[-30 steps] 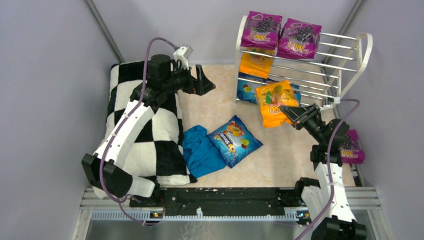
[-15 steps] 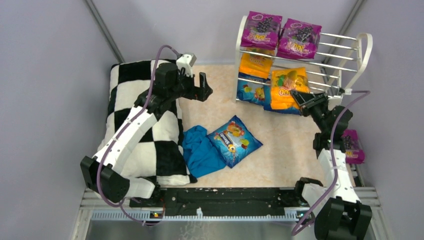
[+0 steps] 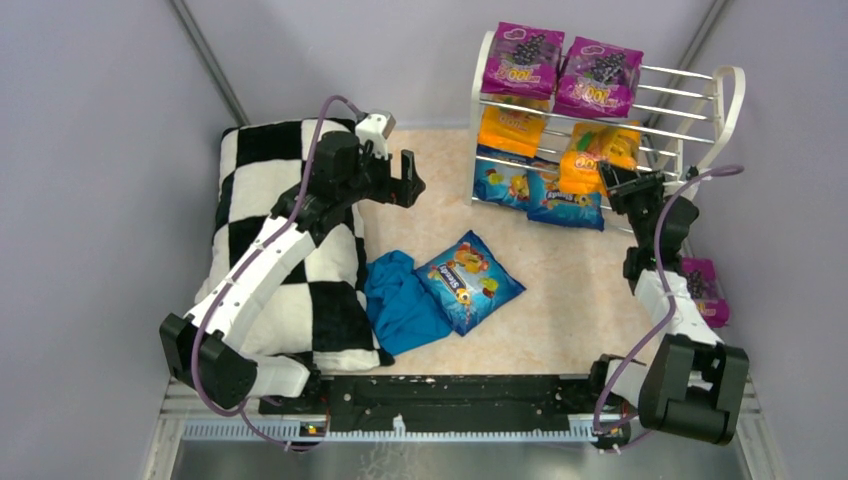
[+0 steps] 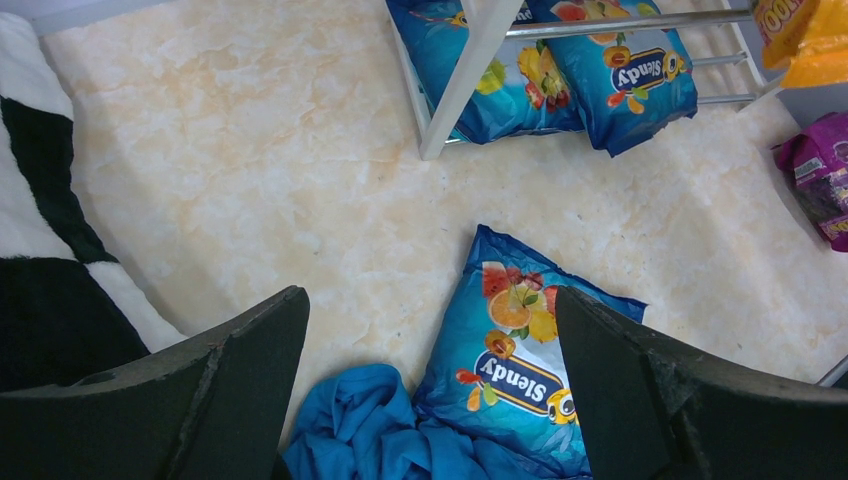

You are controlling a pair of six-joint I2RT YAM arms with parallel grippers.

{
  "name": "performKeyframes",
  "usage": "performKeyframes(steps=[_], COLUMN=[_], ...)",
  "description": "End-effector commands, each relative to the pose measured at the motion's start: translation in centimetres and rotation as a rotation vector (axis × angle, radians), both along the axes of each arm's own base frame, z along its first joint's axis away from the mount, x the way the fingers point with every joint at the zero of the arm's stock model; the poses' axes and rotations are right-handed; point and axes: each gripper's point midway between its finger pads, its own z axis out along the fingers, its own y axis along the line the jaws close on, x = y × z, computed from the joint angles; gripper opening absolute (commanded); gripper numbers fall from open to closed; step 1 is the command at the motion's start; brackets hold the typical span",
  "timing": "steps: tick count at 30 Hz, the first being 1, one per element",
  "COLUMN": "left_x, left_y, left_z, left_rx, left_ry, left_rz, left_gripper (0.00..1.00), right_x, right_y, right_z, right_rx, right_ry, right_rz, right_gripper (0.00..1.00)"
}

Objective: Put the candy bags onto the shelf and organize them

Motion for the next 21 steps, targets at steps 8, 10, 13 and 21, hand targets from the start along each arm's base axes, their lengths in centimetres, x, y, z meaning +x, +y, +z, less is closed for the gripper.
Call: performKeyframes(steps=[8, 10, 13, 21], left_x=[0.0, -0.1, 0.0, -0.1], left_y=[-0.3, -0.5, -0.5, -0.8], left_z=[1.7, 1.6, 1.5, 1.5], left_rx=[-0.029, -0.029, -0.028, -0.034], left_ry=[-0.065, -0.062, -0.062, -0.059], left_rz=[-0.011, -0.016, -0.015, -0.031], left_gripper=[0.99, 0.99, 0.99, 0.99], right_x=[2.6, 3.2, 4.2, 6.5], right_y=[-0.5, -0.3, 0.3, 2.0], right_z=[10.0, 10.0, 9.9, 9.4], right_rx=[-0.025, -0.023, -0.019, -0.041], right_ry=[-0.358, -0.362, -0.363, -0.355], right_rz=[-0.059, -0.069, -0.052, -0.002], right_gripper=[0.00, 0.00, 0.00, 0.00])
